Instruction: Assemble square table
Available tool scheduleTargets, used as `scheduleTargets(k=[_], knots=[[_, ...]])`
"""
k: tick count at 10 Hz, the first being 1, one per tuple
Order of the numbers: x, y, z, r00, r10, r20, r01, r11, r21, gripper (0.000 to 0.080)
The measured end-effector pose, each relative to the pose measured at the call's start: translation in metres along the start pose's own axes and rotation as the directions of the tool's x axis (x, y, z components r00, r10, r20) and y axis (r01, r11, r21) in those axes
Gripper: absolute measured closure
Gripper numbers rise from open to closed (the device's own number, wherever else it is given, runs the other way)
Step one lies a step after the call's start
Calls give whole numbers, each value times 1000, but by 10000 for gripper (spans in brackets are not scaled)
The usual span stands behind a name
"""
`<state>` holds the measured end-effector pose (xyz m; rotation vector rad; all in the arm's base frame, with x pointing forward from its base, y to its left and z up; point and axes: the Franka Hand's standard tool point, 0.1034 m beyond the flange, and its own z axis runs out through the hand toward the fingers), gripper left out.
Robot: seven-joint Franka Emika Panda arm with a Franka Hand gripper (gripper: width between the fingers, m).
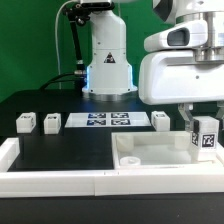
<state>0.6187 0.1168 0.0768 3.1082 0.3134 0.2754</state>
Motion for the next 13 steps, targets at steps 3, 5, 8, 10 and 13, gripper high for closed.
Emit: scheduleTargets(k=[3, 5, 8, 10, 13], knots=[[-1, -4, 1, 958, 286, -9, -286, 958, 5, 509], [-1, -2, 1, 902, 431, -14, -431, 902, 9, 508], [-2, 0, 1, 731, 682, -10, -682, 731, 11, 508], [-2, 1, 2, 604, 797, -7, -797, 604, 10, 508], [-3, 2, 2, 340, 940, 5, -940, 340, 13, 505]])
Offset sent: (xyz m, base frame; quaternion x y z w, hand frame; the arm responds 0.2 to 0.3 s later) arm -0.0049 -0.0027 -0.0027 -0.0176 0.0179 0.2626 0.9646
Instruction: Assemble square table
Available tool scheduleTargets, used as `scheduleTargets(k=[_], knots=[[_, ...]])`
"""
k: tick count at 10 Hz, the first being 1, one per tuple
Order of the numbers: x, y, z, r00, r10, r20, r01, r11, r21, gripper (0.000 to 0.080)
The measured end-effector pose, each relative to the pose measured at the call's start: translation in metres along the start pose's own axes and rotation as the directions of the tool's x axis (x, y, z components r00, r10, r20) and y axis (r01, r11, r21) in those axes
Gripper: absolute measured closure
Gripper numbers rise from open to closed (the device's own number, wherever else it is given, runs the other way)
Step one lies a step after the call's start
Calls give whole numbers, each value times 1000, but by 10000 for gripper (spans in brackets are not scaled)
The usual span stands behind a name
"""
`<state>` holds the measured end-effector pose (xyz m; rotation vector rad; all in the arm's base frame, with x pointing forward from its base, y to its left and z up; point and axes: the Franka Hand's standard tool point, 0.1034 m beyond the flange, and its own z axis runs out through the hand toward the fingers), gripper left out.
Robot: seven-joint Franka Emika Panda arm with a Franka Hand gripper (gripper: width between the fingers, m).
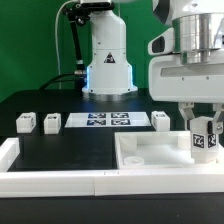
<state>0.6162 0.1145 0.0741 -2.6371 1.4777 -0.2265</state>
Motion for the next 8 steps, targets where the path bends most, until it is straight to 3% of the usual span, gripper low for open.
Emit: scheduleTargets(k=[4, 6, 7, 8], knots=[[-1, 0, 0, 969, 248, 16, -248, 969, -11, 505], [-1, 0, 0, 973, 230, 16, -230, 973, -10, 505], [2, 0, -1, 991, 134, 17, -134, 991, -7, 329], [3, 0, -2, 996, 88, 17, -88, 996, -4, 213]])
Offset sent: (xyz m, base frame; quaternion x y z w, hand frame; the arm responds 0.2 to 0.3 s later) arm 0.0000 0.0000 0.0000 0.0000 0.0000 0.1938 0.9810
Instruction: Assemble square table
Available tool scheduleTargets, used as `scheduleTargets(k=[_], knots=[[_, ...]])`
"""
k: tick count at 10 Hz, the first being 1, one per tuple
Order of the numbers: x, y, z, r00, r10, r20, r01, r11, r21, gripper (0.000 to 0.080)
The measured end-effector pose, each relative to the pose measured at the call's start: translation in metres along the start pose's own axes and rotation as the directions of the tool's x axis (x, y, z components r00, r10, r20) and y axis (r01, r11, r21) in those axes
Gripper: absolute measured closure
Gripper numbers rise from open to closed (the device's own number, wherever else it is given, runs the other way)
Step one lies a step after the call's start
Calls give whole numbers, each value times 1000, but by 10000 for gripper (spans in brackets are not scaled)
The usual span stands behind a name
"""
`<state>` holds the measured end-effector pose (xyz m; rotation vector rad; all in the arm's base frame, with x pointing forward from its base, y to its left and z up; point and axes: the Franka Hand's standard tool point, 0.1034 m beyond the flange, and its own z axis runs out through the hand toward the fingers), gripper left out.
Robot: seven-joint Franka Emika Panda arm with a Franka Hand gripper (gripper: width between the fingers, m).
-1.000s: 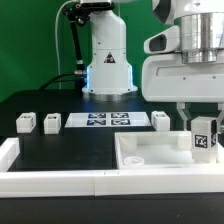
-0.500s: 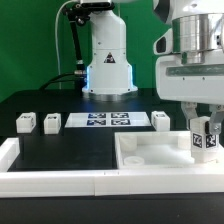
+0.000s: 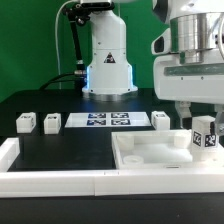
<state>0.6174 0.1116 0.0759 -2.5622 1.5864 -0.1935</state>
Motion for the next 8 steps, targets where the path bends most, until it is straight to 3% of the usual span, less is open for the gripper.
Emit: scheduleTargets(k=[3, 8], knots=[[-4, -1, 1, 942, -335, -1, 335, 942, 4, 153], [-18, -4, 2, 741, -672, 6, 672, 741, 10, 150]])
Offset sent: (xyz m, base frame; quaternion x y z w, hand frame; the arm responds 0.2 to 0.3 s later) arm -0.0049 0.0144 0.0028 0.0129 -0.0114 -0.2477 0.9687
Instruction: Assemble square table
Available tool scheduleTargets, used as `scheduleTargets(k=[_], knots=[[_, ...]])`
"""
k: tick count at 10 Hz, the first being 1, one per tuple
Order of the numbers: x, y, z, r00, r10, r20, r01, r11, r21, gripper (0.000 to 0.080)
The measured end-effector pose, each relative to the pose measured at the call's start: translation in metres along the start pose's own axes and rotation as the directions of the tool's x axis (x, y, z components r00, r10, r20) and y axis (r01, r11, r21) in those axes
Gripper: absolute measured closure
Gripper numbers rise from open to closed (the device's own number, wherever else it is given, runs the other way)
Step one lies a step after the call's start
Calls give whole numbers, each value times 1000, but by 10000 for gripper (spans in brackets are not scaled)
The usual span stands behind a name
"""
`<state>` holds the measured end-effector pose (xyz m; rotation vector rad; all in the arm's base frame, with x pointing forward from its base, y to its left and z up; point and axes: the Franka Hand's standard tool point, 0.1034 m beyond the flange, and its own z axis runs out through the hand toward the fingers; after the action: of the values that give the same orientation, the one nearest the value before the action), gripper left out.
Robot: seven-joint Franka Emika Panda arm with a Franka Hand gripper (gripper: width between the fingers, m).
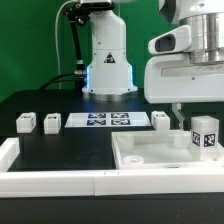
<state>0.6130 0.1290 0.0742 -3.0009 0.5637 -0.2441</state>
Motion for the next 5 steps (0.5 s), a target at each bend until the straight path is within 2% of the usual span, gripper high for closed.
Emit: scheduleTargets(k=[5], knots=[[1, 2, 0, 956, -292, 0, 292, 956, -2, 150]])
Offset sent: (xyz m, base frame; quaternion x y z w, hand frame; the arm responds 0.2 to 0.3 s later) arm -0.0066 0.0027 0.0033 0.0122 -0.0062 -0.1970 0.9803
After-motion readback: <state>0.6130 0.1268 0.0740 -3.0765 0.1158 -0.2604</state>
